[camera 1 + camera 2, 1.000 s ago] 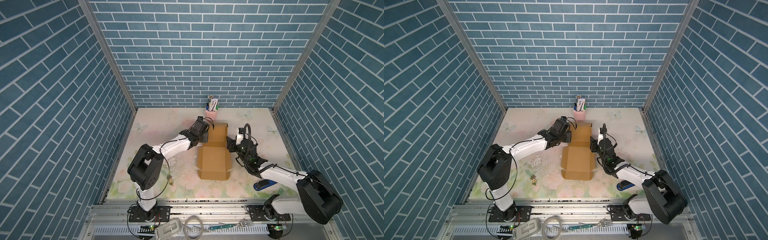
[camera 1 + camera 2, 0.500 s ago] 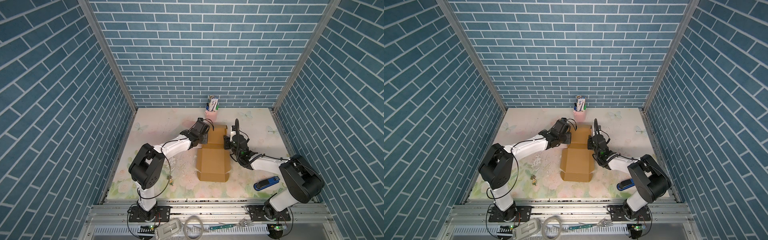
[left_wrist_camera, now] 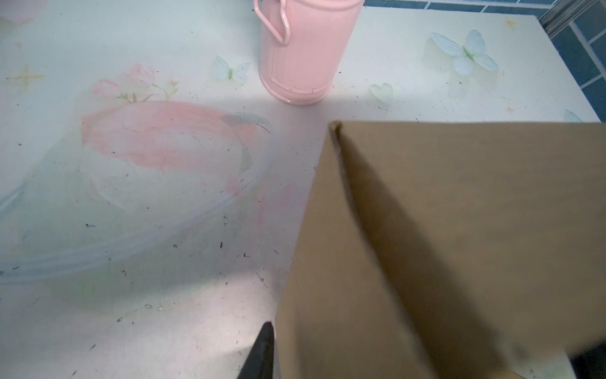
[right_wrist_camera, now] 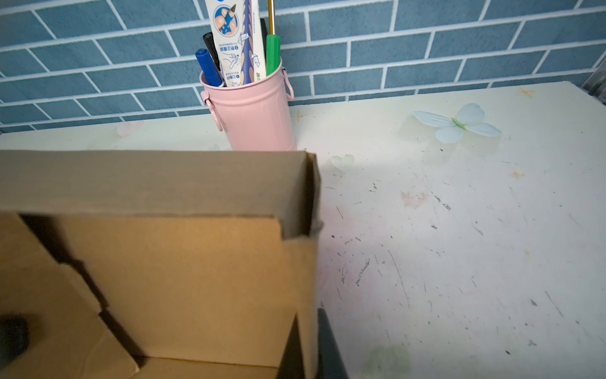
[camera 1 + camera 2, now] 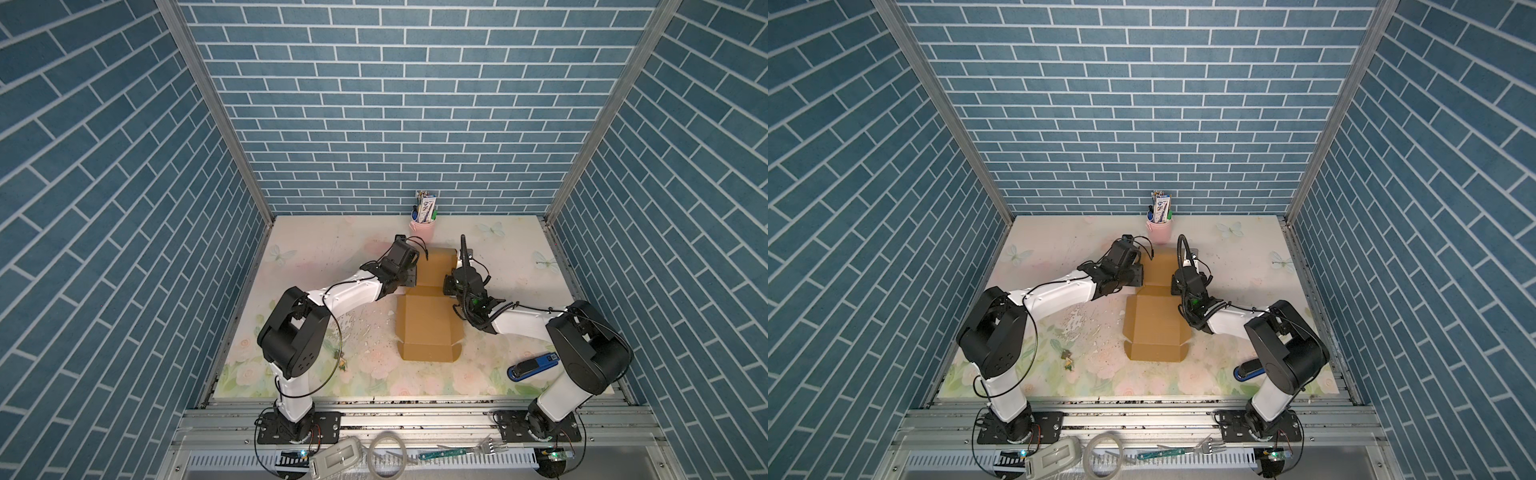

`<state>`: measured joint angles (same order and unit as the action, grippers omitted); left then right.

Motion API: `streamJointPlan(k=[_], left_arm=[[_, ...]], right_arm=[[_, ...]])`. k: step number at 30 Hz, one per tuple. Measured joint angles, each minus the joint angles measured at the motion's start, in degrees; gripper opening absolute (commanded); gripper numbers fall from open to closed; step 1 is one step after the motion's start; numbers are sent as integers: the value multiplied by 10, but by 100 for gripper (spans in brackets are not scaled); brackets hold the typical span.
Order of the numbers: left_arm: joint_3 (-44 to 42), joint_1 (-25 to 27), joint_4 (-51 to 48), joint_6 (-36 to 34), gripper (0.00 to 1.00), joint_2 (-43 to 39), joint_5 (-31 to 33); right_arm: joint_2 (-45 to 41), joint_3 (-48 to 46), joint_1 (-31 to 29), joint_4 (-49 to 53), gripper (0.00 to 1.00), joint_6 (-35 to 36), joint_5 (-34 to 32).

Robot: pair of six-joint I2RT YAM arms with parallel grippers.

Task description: Fold the paper box

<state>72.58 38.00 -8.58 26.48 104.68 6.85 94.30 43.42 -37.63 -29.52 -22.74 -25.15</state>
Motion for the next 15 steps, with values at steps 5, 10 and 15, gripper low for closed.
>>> streamJointPlan(k=[5,10,15], left_arm=[[-53,-1,36,-9,32,-22,-15],[-70,-6,70,-24,30,-32,-33],[-87,-7,109,-36,22,-34,-45]], right_arm=[[-23,-3,-3,21,0,0,-1],[-39,-5,-6,23,0,-10,-1],[-42,-5,-9,27,0,-15,3]])
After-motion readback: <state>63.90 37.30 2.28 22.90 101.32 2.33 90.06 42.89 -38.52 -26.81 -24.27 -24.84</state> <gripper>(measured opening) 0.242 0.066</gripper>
